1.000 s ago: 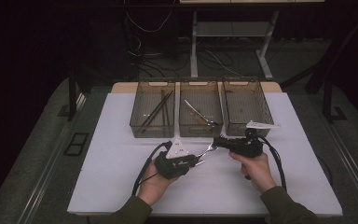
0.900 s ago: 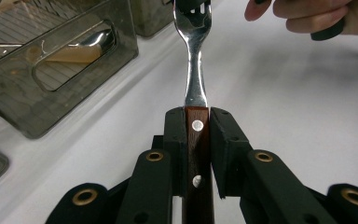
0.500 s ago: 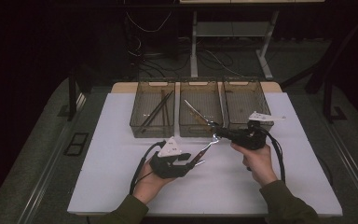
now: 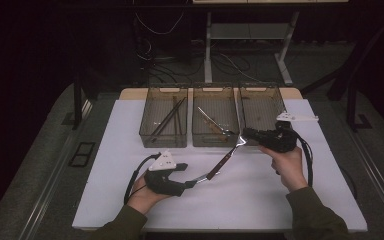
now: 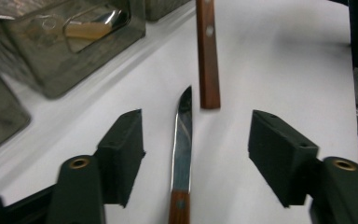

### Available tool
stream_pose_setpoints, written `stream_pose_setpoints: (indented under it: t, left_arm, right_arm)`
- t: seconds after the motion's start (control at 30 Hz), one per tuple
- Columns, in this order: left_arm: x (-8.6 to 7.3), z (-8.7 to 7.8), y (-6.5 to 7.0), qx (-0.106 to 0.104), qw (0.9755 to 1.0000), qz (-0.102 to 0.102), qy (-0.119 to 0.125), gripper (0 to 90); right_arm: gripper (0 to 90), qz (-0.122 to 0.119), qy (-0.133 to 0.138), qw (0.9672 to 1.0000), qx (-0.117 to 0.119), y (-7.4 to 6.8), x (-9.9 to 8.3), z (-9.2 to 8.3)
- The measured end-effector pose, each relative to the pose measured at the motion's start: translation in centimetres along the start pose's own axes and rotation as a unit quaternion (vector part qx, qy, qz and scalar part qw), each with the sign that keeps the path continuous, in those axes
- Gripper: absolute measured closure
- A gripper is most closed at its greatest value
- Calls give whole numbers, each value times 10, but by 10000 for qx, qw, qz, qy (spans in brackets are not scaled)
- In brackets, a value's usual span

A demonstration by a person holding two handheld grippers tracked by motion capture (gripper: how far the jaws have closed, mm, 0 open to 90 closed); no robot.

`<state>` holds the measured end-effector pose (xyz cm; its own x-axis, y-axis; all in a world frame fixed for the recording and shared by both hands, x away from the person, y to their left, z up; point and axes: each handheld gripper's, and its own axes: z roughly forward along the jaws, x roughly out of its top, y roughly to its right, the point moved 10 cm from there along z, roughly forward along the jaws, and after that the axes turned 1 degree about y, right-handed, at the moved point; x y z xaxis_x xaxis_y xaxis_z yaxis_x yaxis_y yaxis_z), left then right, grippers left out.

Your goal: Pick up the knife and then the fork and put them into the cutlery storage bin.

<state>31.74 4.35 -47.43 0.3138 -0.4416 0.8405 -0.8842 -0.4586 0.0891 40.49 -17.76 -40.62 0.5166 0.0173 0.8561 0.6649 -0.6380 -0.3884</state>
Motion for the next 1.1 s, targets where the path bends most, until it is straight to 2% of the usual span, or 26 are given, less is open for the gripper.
stream_pose_setpoints:
  t: [0.37,0.5,0.6,0.7,0.93,1.1]
  left_arm:
    - [-27,-23,-13,179,9998,-98,68,142]
    - [-33,-23,-13,202,9997,-97,71,129]
    - [-32,-23,-12,235,9996,-90,97,50]
    - [-33,-22,-14,284,9995,-134,79,8]
    - [-34,-21,-14,305,9993,-214,39,0]
    - [-35,-20,-13,277,9993,-232,21,0]
  right_arm:
    - [863,-55,34,9997,-218,16,11,-17]
    - [864,-39,11,9995,-309,22,15,-22]
    - [864,-58,-21,9993,-371,26,19,-23]
    - [863,-86,-29,9989,-453,31,24,-26]
    - [864,-101,94,9976,-677,45,47,-42]
    - [863,-108,196,9958,-888,61,65,-56]
